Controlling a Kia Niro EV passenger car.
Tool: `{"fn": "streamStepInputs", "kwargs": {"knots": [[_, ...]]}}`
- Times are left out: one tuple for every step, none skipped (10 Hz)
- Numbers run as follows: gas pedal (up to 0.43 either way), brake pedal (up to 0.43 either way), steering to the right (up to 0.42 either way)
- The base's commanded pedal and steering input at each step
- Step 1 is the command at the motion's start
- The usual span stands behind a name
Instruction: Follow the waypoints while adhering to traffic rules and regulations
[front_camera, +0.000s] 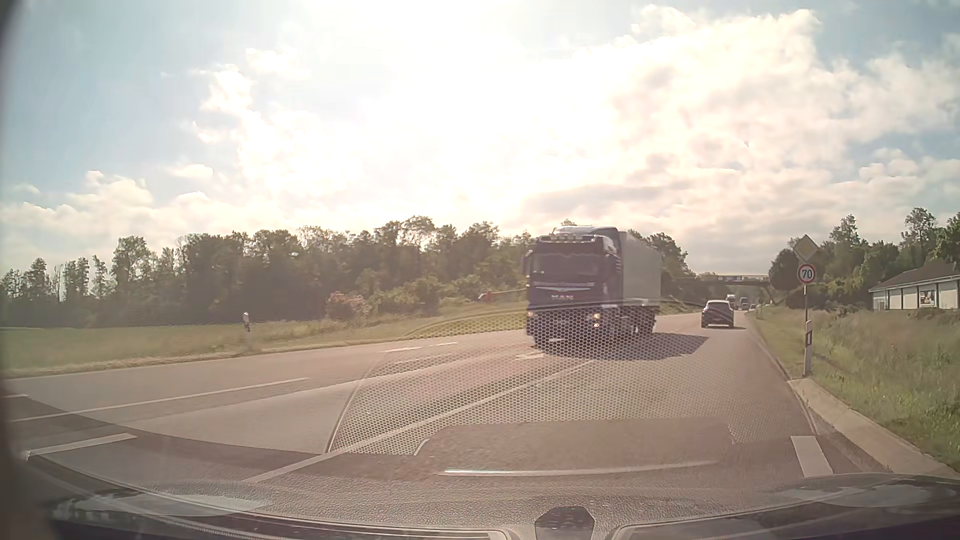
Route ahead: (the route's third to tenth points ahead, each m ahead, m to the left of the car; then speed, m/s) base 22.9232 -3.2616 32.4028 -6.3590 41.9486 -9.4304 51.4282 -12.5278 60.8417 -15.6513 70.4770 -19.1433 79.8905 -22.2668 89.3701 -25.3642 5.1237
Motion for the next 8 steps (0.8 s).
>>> {"fn": "streamStepInputs", "kwargs": {"knots": [[0.358,0.0,0.239],[0.358,0.0,0.215],[0.358,0.0,0.195],[0.358,0.0,0.185],[0.358,0.0,0.173],[0.358,0.0,0.164],[0.358,0.0,0.151],[0.358,0.0,0.137]]}}
